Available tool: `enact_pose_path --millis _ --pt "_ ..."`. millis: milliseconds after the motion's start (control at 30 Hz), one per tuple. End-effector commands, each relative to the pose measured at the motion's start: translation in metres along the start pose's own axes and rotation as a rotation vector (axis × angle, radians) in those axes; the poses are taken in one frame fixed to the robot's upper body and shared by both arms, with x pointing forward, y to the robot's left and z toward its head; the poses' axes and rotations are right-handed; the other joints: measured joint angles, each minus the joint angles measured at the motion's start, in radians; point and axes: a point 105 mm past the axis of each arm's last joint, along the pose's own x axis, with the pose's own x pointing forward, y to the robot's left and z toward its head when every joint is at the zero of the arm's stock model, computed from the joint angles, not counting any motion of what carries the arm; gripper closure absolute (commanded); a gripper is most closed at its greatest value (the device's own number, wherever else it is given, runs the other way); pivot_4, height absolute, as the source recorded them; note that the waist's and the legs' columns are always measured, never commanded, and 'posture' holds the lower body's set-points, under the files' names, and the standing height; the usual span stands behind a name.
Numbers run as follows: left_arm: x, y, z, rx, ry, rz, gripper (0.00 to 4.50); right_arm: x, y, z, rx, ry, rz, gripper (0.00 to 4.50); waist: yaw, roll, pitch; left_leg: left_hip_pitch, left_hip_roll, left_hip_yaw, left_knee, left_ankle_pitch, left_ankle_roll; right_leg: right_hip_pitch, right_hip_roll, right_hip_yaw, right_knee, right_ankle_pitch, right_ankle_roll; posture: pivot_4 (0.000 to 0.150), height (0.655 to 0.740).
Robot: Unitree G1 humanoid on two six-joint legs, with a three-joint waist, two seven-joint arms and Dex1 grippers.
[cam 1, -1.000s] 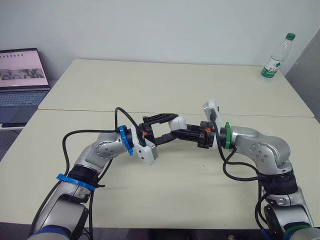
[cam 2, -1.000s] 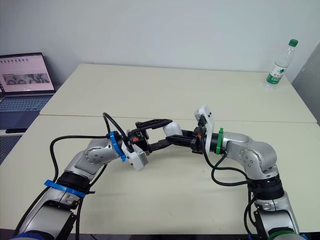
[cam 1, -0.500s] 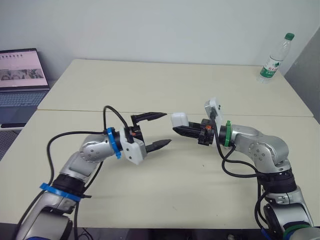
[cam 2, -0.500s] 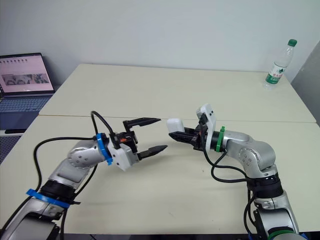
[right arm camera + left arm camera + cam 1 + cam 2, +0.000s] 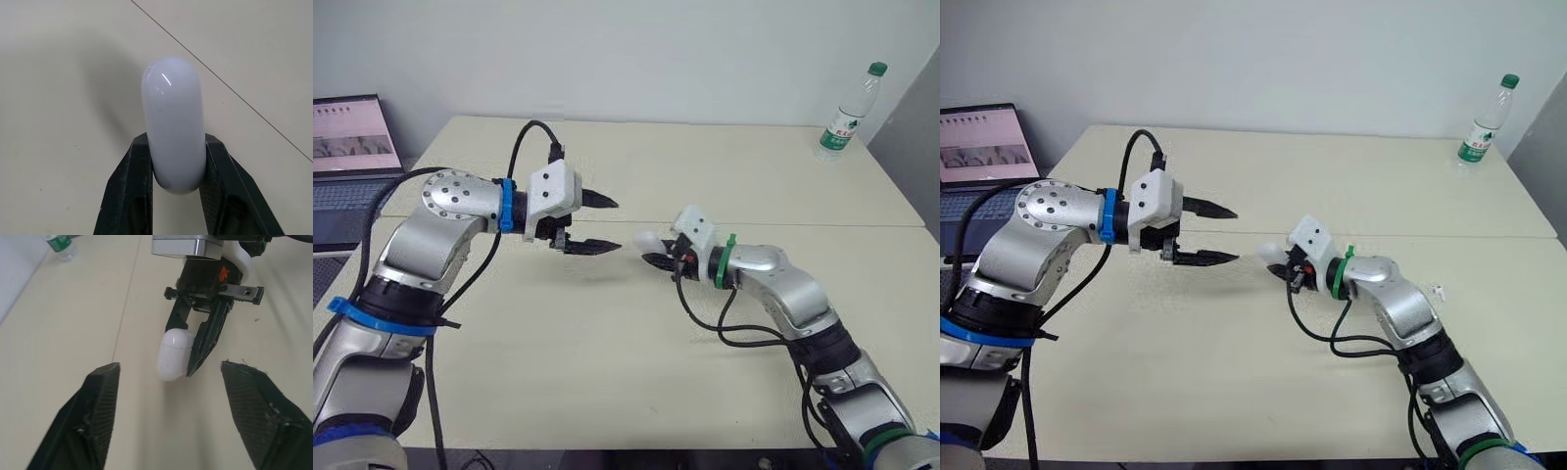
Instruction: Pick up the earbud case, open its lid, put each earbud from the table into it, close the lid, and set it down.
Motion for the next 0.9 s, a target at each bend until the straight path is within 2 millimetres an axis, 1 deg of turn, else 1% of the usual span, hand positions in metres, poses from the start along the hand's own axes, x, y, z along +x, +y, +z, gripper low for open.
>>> enact_pose_path --millis 33,200,267,367,600,900 --pt "0.001 0.004 0.0 0.03 0.038 -0.031 2.08 0.003 0.003 0.025 -0.058 -0.061 0.004 3.65 0.001 0.0 0.0 0.0 0.0 0.0 0.0 0.0 0.0 0.0 0.0 0.0 0.0 0.0 0.0 0.15 0.74" --pt "0.009 0.003 -0.007 0.074 0.079 -0.085 2.08 0.007 0.011 0.036 -0.065 -0.084 0.015 3.65 0.001 0.0 0.0 -0.001 0.0 0.001 0.0 0.0 0.0 0.0 -0.001 0.001 0.0 0.0 0.0 0.15 0.74" --pt "0.011 0.003 -0.009 0.087 0.09 -0.101 2.08 0.009 0.013 0.038 -0.099 -0.084 0.02 3.65 0.001 0.0 0.0 -0.002 -0.001 0.0 0.001 0.0 0.0 -0.001 -0.001 0.0 0.0 0.0 0.0 0.15 0.74" --pt "0.014 0.006 -0.011 0.098 0.103 -0.099 2.08 0.01 0.017 0.035 -0.154 -0.068 0.023 3.65 0.001 0.0 0.0 -0.002 -0.001 0.0 0.001 0.0 0.0 -0.001 -0.001 0.0 0.0 0.0 0.0 0.15 0.74" --pt "0.018 0.014 -0.012 0.115 0.117 -0.088 2.08 0.012 0.018 0.039 -0.179 -0.077 0.022 3.65 0.001 0.0 0.0 -0.003 -0.001 0.0 0.002 0.0 0.0 -0.001 -0.001 0.0 0.0 0.0 0.0 0.15 0.74" --pt "0.018 0.014 -0.015 0.126 0.124 -0.105 2.08 0.015 0.019 0.043 -0.194 -0.091 0.02 3.65 0.001 0.0 0.0 -0.004 0.0 -0.001 0.003 0.0 0.0 -0.002 -0.002 0.0 0.0 0.0 0.0 0.15 0.74"
